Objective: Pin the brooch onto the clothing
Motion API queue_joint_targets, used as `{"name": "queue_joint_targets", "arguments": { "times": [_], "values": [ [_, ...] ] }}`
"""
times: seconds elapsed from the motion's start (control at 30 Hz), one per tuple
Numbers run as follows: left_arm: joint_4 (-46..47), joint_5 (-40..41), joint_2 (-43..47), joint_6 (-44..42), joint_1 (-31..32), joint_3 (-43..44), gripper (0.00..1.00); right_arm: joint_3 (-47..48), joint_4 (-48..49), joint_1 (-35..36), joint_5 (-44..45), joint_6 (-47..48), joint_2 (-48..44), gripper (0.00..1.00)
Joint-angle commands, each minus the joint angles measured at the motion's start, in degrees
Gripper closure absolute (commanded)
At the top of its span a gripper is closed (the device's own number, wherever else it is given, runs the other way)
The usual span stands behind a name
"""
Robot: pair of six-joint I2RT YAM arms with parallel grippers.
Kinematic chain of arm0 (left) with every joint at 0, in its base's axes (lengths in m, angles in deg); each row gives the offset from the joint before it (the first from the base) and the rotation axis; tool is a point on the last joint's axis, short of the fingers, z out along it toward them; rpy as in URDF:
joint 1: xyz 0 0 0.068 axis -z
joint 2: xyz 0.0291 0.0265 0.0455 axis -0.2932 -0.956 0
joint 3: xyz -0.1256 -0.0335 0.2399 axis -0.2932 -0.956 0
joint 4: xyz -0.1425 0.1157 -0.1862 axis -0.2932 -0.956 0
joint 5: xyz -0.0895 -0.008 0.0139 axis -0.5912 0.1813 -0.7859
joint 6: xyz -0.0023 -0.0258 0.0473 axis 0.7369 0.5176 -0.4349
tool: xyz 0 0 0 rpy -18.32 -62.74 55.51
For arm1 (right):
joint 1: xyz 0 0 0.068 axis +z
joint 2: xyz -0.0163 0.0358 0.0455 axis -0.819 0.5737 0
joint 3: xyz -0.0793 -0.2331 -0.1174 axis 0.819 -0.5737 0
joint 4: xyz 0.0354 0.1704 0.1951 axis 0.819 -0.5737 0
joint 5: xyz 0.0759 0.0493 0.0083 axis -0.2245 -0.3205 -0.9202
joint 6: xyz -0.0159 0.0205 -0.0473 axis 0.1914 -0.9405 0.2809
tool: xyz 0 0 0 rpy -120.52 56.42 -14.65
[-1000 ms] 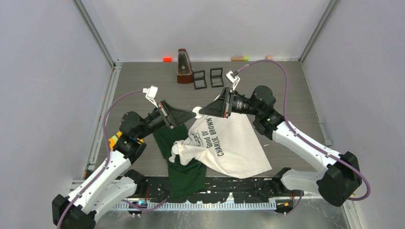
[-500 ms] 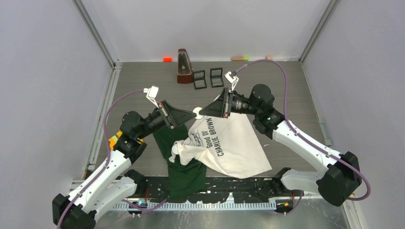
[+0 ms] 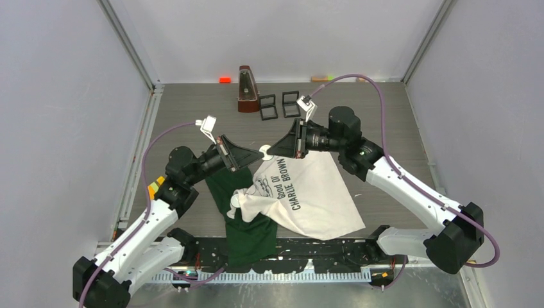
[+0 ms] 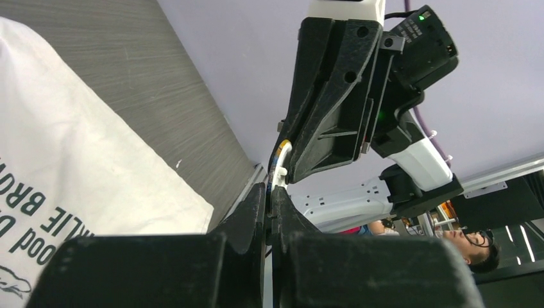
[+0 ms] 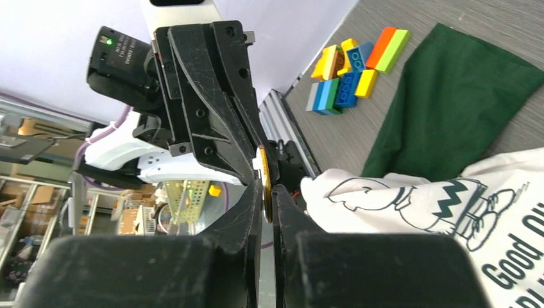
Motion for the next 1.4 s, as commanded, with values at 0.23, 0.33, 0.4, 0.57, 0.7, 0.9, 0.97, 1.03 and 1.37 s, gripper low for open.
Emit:
{"name": "queue_joint_targets", "arguments": {
  "times": [0.23, 0.33, 0.4, 0.57, 0.7, 0.9, 0.97, 1.03, 1.37],
  "values": [
    [4.2, -1.1, 0.7, -0.3, 0.2, 1.1, 1.00, 2.3, -10.9, 2.2, 6.4, 8.6, 2.9, 0.91],
    [2.8, -0.4, 1.0, -0.7, 0.2, 0.5, 1.00, 2.3, -10.3, 2.2, 5.7, 7.7, 2.4, 0.88],
    [-0.3, 0.8, 1.6, -2.0, -0.2, 0.2, 1.00, 2.3, -8.9, 2.2, 4.9, 6.6, 1.3, 0.81],
    [-14.4, 3.7, 3.6, -7.0, -3.7, 0.5, 1.00, 3.0, -7.9, 2.1, 6.1, 5.7, -2.5, 0.56],
    [-22.1, 1.6, 4.0, -8.5, -9.1, 0.5, 1.00, 3.4, -10.4, 2.1, 8.6, 6.7, -4.9, 0.43],
    [-30.6, 0.8, 6.2, -14.5, -13.2, 2.7, 1.00, 0.9, -18.7, 5.8, 20.4, 12.3, -8.1, 0.41],
    [-38.9, 3.3, 7.5, -18.9, -13.4, 5.6, 1.00, -1.1, -19.7, 10.1, 26.9, 13.3, -9.1, 0.41],
    [-45.7, 6.4, 8.4, -23.9, -13.4, 8.7, 1.00, -3.7, -18.4, 16.0, 36.4, 13.5, -9.8, 0.41],
    [-61.5, 14.6, 11.4, -31.6, -13.5, 14.4, 1.00, -9.3, -7.5, 39.6, 58.3, 12.1, -1.6, 0.42]
  ]
}}
